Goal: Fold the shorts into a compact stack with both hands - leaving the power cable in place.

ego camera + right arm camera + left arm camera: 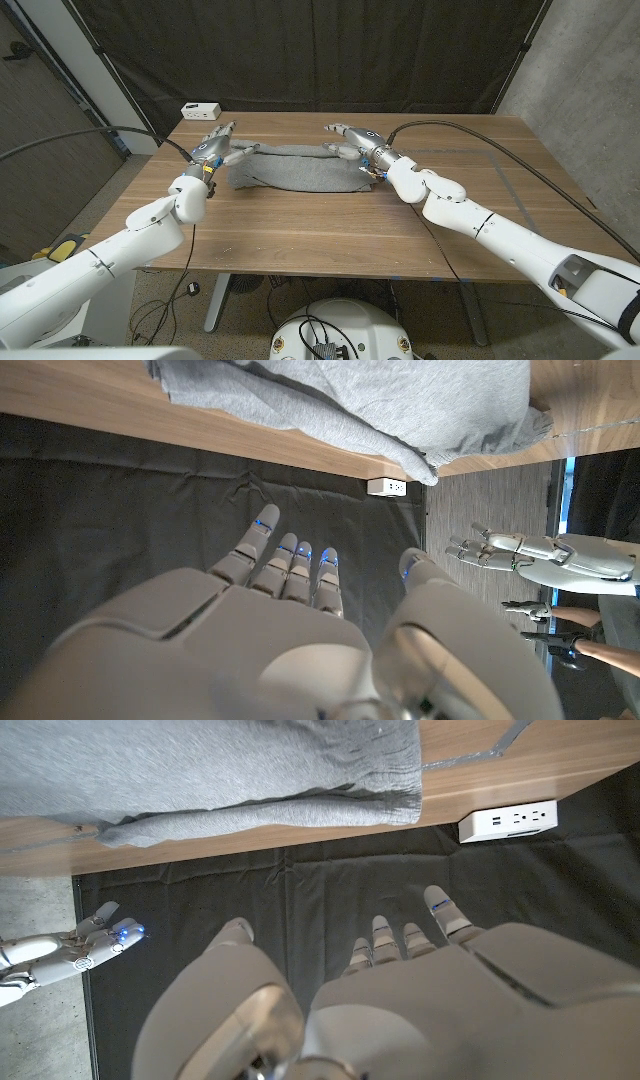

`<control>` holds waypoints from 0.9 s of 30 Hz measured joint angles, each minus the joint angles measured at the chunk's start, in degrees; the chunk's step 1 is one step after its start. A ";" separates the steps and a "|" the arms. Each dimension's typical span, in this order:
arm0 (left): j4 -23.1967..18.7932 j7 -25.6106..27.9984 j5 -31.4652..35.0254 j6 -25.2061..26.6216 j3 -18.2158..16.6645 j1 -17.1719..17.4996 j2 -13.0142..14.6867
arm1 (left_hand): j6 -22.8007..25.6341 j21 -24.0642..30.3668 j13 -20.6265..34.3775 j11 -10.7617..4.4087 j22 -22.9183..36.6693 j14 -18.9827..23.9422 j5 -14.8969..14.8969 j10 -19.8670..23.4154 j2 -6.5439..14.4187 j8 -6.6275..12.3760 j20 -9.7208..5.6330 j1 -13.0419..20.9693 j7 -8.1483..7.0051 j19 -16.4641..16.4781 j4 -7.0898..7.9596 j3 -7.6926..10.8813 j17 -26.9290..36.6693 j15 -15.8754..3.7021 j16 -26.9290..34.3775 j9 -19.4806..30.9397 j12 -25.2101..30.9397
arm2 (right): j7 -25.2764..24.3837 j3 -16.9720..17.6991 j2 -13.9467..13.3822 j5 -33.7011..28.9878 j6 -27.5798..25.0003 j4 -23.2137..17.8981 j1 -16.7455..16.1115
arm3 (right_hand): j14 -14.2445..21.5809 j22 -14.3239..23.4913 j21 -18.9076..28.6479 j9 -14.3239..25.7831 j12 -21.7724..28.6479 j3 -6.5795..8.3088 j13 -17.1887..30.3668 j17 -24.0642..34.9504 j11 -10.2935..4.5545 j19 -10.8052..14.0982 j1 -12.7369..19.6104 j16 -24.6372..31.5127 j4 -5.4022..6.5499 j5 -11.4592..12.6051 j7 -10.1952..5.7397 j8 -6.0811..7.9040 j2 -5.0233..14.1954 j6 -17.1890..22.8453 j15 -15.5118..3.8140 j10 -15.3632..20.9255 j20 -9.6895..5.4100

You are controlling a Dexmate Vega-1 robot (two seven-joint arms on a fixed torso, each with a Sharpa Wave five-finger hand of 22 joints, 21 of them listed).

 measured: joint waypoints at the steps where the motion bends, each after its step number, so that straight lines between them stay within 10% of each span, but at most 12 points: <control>1: 0.00 -0.33 -0.05 0.32 0.00 0.00 0.00 | 0.20 -0.27 -0.01 0.35 0.01 -0.21 0.19 0.23 -0.75 0.02 0.00 -0.02 0.20 0.00 -0.14 -0.36 0.00 0.21 0.00 0.00 0.00 | 0.00 0.02 0.03 0.00 0.00 0.02 -0.12 | -0.14 0.00 -0.26 0.00 0.00 -0.16 -0.02 -0.19 -0.23 -0.32 -0.19 0.00 0.16 0.22 0.11 0.00 -0.19 -0.15 0.03 -0.23 -0.16; 27: -3.52 -12.08 5.78 5.16 5.59 -4.35 7.66 | 3.28 -1.55 -0.25 0.19 -0.15 -0.47 3.95 1.17 -6.05 1.30 1.84 6.21 0.17 0.00 -5.19 -2.83 0.01 0.95 0.45 0.22 1.20 | 4.10 -1.08 0.17 3.47 -2.49 -0.74 -2.11 | -3.11 0.01 -3.47 -0.27 0.50 -0.58 -0.29 -3.85 -0.73 -3.06 -1.03 0.00 -1.69 0.89 -0.63 0.68 0.48 -0.80 -0.09 -1.93 0.14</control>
